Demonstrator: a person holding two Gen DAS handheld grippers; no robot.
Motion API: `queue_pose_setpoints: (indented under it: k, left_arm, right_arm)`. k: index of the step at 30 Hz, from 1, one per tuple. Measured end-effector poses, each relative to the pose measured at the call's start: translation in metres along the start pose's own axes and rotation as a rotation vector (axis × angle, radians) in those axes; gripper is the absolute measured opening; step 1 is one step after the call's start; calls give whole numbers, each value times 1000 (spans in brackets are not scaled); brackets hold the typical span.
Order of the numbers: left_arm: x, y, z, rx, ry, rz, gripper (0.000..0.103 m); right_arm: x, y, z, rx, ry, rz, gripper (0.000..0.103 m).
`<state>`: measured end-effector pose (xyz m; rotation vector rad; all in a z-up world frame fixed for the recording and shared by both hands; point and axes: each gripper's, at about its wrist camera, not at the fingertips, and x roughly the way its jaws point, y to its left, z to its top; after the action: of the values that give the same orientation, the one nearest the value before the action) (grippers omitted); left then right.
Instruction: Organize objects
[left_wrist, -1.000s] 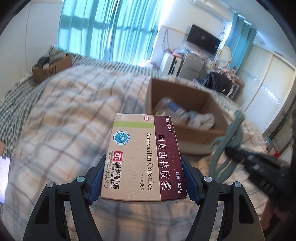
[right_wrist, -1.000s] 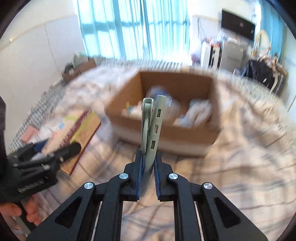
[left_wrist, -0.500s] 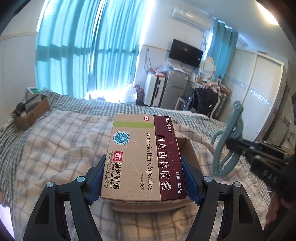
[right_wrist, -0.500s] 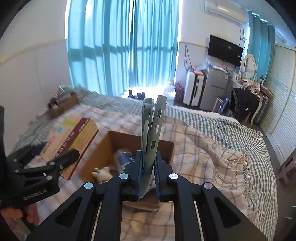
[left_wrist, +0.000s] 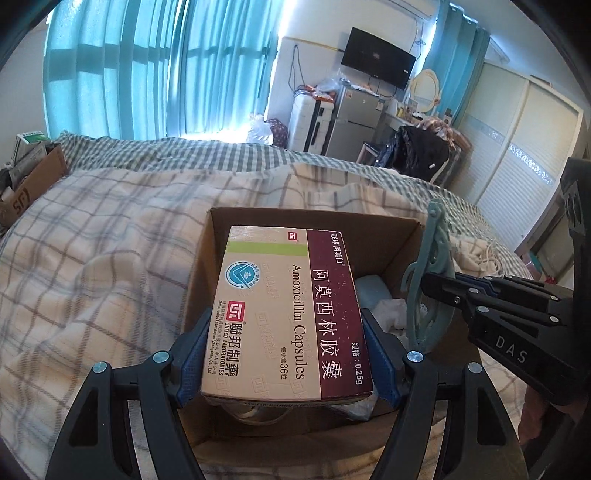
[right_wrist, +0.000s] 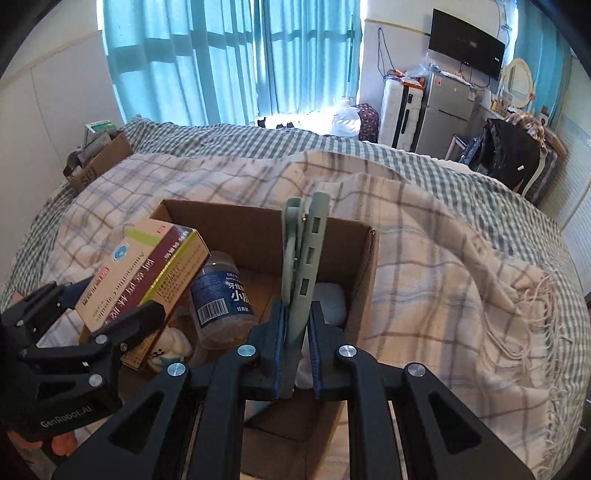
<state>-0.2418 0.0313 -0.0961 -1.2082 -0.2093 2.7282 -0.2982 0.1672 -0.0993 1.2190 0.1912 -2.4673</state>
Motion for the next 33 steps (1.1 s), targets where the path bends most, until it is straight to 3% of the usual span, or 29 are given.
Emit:
queue_pose_setpoints:
  k: [8, 12, 15, 18, 23, 27, 30, 33]
  left_arm:
    - [-17, -9, 6, 5, -23, 1, 78]
    - [-49, -16, 15, 16, -79, 20, 83]
    - [-78, -21, 22, 28, -123, 24, 84]
    - [-109, -25, 28, 30, -175, 29, 95]
    - [-167, -27, 34, 56, -280, 8, 101]
    - [-203, -28, 31, 89, -359, 24, 103]
    - [-222, -25, 26, 92, -407, 48, 103]
    - [-234, -16, 14, 74, -451, 53, 103]
  right_arm:
    - [-36, -5, 4, 43, -78, 12, 29]
    - [-78, -4, 6, 47, -133, -19, 32]
    - [-113, -3, 6, 51, -179, -45, 41]
    - [-152, 1, 3, 52, -234, -77, 47]
    - [-213, 9, -4, 60, -323, -123, 53]
    - [-254, 17, -14, 56, -411, -177, 72]
    - [-272, 20, -27, 68, -468, -200, 78]
    - [-276, 21, -45, 120, -532, -196, 97]
